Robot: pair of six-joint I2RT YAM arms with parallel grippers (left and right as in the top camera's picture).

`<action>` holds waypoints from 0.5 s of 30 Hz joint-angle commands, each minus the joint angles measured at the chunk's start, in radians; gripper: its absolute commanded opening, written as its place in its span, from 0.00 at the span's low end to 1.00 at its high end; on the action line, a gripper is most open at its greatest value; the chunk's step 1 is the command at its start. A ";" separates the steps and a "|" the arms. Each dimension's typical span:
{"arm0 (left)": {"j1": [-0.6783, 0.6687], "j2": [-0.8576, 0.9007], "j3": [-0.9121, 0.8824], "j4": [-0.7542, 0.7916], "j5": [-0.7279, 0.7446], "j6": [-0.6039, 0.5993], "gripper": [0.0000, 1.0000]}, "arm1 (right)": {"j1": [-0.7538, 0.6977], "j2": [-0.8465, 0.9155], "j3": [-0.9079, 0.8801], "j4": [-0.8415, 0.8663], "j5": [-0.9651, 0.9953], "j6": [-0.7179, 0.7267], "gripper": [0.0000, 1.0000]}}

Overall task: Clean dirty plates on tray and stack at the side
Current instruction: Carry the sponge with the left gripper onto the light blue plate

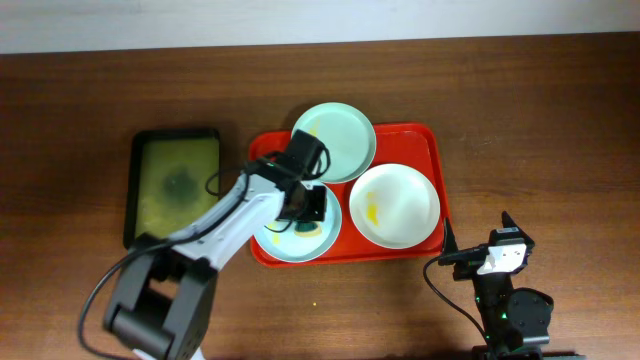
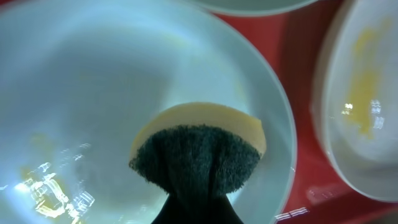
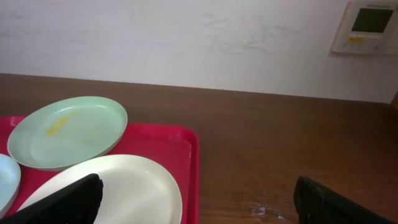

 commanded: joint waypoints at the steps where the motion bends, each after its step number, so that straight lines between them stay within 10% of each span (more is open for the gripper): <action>1: -0.007 0.051 -0.003 0.019 -0.020 -0.017 0.00 | -0.006 -0.008 -0.005 -0.005 0.002 0.008 0.99; 4: -0.007 0.075 -0.003 0.014 -0.027 -0.017 0.03 | -0.006 -0.008 -0.005 -0.005 0.002 0.008 0.99; 9: 0.010 0.060 0.041 -0.026 -0.027 -0.016 0.46 | -0.006 -0.008 -0.005 -0.005 0.002 0.009 0.99; 12: 0.055 0.016 0.130 -0.129 -0.026 -0.011 0.90 | -0.006 -0.008 -0.005 -0.005 0.002 0.008 0.99; 15: 0.089 -0.037 0.228 -0.236 -0.026 -0.001 0.96 | -0.006 -0.008 -0.005 -0.005 0.002 0.008 0.99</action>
